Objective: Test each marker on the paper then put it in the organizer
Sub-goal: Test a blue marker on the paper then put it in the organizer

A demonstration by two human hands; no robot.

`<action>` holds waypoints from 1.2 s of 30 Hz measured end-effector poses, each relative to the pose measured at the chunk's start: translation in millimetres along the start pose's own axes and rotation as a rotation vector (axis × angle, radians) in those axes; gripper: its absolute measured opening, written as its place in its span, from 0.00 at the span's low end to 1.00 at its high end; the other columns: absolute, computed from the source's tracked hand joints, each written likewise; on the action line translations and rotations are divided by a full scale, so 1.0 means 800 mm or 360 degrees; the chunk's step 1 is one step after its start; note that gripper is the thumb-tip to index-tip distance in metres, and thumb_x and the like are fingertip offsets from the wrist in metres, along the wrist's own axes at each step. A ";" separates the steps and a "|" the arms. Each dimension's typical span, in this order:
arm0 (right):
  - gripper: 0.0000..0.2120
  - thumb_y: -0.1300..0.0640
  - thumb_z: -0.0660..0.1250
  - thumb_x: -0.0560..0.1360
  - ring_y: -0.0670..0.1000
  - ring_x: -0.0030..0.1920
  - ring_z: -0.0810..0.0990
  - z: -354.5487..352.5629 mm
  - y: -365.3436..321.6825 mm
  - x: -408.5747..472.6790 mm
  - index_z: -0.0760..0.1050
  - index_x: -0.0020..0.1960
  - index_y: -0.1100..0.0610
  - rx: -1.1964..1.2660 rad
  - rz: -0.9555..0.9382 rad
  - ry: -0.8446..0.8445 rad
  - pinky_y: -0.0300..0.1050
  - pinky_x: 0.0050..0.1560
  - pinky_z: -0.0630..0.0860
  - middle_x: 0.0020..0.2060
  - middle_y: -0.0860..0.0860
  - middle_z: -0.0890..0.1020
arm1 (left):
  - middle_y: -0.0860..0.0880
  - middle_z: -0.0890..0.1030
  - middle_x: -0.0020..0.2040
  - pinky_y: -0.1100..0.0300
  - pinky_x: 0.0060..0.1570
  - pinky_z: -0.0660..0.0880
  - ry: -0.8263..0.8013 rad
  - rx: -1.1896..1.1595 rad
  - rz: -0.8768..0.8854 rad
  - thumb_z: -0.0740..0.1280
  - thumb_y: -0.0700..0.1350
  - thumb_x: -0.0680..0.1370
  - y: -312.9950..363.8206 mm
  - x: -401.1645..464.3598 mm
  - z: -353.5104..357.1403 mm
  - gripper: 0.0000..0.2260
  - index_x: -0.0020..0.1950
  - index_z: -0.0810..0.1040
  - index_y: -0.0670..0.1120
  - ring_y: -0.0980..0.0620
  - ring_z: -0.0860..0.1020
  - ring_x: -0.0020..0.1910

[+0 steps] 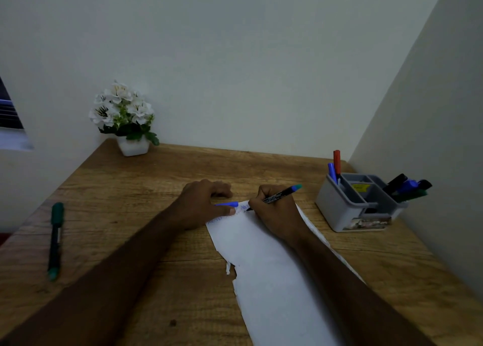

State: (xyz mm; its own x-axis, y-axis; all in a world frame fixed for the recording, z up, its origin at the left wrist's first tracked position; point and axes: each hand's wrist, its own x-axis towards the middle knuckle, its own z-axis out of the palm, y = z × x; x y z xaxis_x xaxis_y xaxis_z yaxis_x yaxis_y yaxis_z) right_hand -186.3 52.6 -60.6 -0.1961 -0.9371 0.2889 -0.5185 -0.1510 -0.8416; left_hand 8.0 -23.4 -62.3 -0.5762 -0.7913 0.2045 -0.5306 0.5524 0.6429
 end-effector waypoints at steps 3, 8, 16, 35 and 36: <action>0.13 0.60 0.67 0.68 0.45 0.27 0.68 -0.001 0.001 -0.001 0.66 0.28 0.54 -0.0006 0.0007 -0.0014 0.45 0.29 0.65 0.24 0.48 0.71 | 0.55 0.76 0.67 0.52 0.69 0.67 0.0002 0.0001 0.0005 0.76 0.55 0.69 0.000 0.000 0.001 0.21 0.61 0.81 0.52 0.57 0.73 0.66; 0.11 0.59 0.66 0.66 0.44 0.28 0.67 0.000 -0.001 -0.002 0.66 0.28 0.54 0.0011 0.0004 -0.0011 0.46 0.30 0.64 0.24 0.48 0.70 | 0.55 0.76 0.67 0.50 0.69 0.68 -0.0001 0.0008 0.0007 0.75 0.55 0.70 -0.001 0.000 0.000 0.21 0.61 0.81 0.52 0.56 0.73 0.66; 0.15 0.64 0.68 0.69 0.45 0.28 0.67 0.001 0.004 0.000 0.66 0.28 0.56 0.0053 -0.0025 0.0027 0.44 0.30 0.65 0.23 0.48 0.69 | 0.55 0.77 0.67 0.51 0.69 0.68 -0.0001 -0.0015 0.0009 0.76 0.55 0.69 -0.001 -0.001 0.000 0.21 0.60 0.81 0.52 0.57 0.73 0.66; 0.17 0.67 0.68 0.68 0.44 0.26 0.65 0.001 0.003 0.001 0.64 0.27 0.55 0.0066 -0.0015 0.0075 0.39 0.28 0.63 0.22 0.46 0.67 | 0.55 0.76 0.68 0.53 0.70 0.66 0.0006 -0.0007 -0.0002 0.76 0.54 0.69 -0.001 0.000 0.000 0.20 0.60 0.82 0.53 0.57 0.73 0.67; 0.17 0.67 0.68 0.68 0.44 0.26 0.65 0.001 0.005 0.001 0.64 0.27 0.55 0.0073 -0.0006 0.0098 0.38 0.27 0.63 0.22 0.46 0.67 | 0.55 0.76 0.68 0.53 0.70 0.66 0.0002 -0.0002 -0.0002 0.76 0.55 0.69 -0.001 0.000 0.001 0.20 0.60 0.81 0.53 0.57 0.73 0.67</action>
State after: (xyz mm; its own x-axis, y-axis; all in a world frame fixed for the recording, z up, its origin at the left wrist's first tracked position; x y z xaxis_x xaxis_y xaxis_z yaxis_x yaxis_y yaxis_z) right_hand -187.8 51.1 -63.8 -0.2458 -0.9154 0.3188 -0.4811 -0.1703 -0.8600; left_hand 8.1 -23.9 -63.3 -0.5744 -0.7926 0.2047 -0.5308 0.5510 0.6439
